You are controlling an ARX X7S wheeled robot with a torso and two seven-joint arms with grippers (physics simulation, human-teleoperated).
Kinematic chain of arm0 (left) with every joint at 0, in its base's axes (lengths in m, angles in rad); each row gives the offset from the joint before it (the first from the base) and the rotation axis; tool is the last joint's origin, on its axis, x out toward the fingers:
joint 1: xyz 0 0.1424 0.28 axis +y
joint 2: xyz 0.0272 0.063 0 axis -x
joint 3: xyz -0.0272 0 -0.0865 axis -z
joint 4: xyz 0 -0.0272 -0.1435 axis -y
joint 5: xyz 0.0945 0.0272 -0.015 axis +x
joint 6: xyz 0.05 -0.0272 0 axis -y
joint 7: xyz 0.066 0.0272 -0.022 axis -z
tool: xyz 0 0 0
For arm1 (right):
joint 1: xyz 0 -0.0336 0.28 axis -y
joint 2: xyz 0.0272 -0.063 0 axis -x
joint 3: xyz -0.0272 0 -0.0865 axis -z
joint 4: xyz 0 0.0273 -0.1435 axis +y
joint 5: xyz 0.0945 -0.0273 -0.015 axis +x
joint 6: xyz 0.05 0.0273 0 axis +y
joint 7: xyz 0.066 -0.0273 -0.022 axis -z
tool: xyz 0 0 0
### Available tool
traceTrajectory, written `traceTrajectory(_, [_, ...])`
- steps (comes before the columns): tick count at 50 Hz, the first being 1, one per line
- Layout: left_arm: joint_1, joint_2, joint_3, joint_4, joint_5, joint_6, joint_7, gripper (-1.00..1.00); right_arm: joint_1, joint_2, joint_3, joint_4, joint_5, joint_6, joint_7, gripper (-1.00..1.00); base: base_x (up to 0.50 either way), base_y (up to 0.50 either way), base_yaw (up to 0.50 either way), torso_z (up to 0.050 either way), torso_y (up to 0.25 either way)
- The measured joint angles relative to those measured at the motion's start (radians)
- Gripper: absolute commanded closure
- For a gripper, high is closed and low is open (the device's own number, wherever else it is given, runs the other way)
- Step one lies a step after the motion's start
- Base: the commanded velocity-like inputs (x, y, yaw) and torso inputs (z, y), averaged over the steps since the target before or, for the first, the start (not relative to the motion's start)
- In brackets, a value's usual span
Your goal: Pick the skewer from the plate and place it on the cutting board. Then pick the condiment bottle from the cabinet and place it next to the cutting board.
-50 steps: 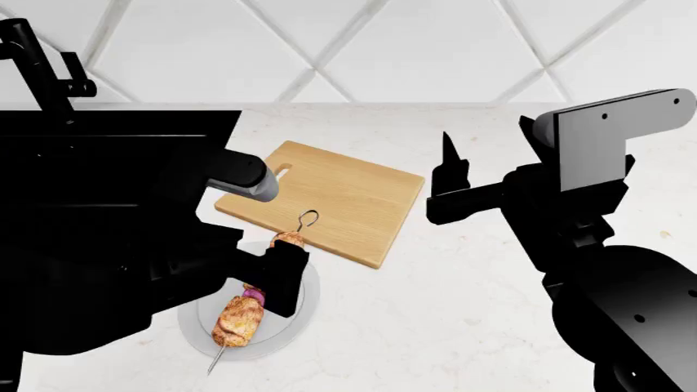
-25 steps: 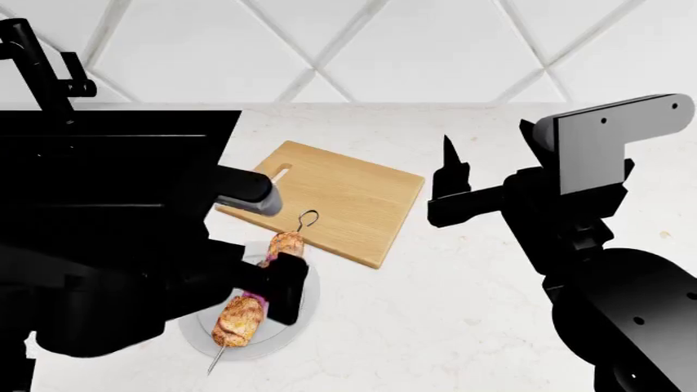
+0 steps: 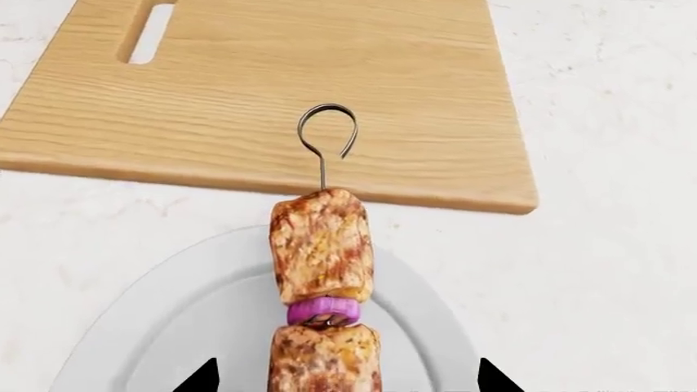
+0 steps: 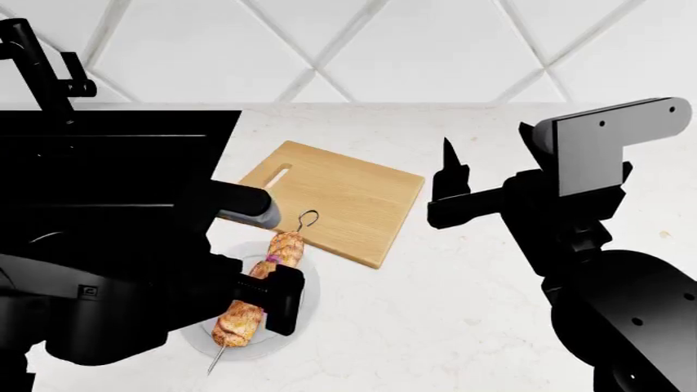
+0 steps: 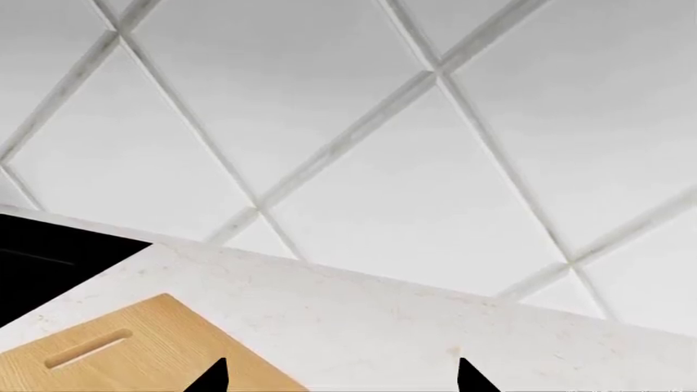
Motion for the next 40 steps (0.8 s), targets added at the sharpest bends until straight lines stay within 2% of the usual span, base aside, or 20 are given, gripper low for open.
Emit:
traceTrajectory(27, [0.031,-0.015,0.019,0.003,0.015,0.024,0.019,-1.0,-0.009,0.007,0.001,0.005,0.014,-0.011,0.012,-1.0,0.0,0.0,0.0,0.0,0.0])
traceTrajectory(28, [0.032,-0.016,0.02,0.003,0.015,0.025,0.019,1.0,-0.009,0.007,0.0,0.005,0.014,-0.011,0.013,-1.0,0.0,0.0,0.0,0.0,0.0])
traceTrajectory(40, [0.032,-0.023,0.026,0.004,0.02,0.033,0.022,1.0,-0.011,0.01,-0.003,0.009,0.019,-0.018,0.018,-1.0,0.0,0.0,0.0,0.0,0.0])
